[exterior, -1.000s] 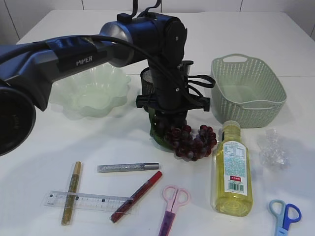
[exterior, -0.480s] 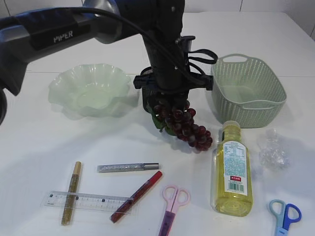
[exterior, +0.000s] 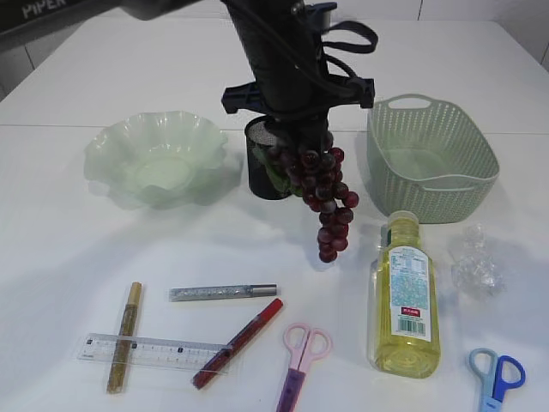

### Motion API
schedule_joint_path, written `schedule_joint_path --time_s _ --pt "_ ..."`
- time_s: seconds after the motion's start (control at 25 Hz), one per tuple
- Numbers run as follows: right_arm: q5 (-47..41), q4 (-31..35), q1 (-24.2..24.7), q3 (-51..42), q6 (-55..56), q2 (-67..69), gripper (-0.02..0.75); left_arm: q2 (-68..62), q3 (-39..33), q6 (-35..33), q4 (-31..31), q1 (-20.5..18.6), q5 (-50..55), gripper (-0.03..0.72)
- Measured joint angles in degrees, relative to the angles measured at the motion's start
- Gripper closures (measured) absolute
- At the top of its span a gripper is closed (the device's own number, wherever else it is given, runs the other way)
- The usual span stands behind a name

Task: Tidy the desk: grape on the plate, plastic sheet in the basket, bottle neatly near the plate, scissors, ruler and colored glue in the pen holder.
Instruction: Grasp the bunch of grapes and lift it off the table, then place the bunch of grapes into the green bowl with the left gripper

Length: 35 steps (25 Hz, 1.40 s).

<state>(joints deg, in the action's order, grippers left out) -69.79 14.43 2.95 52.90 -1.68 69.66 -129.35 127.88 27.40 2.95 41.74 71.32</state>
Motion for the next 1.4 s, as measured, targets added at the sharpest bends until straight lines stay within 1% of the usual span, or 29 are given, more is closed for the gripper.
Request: schedule_joint_path --time_s 0.28,0.52,0.88,1.08,1.4 --pt "0.0 0.0 0.0 0.0 0.0 0.0 0.19 6.4 0.0 -0.8 0.0 -0.1 0.4 0.583" --pt "0.5 -0.6 0.0 0.0 0.0 0.0 0.19 11.8 0.0 -3.2 -1.3 -2.3 0.9 0.58" --pt "0.3 -1.2 0.0 0.0 0.0 0.0 0.19 13.7 0.0 -10.3 -3.5 -8.7 1.3 0.578" --pt "0.2 -1.6 0.0 0.0 0.0 0.0 0.19 13.7 0.0 -13.0 -8.4 -12.2 1.3 0.578" --pt "0.1 -3.7 0.0 0.0 0.0 0.0 0.19 13.7 0.0 -13.5 -14.8 -19.6 1.3 0.575"
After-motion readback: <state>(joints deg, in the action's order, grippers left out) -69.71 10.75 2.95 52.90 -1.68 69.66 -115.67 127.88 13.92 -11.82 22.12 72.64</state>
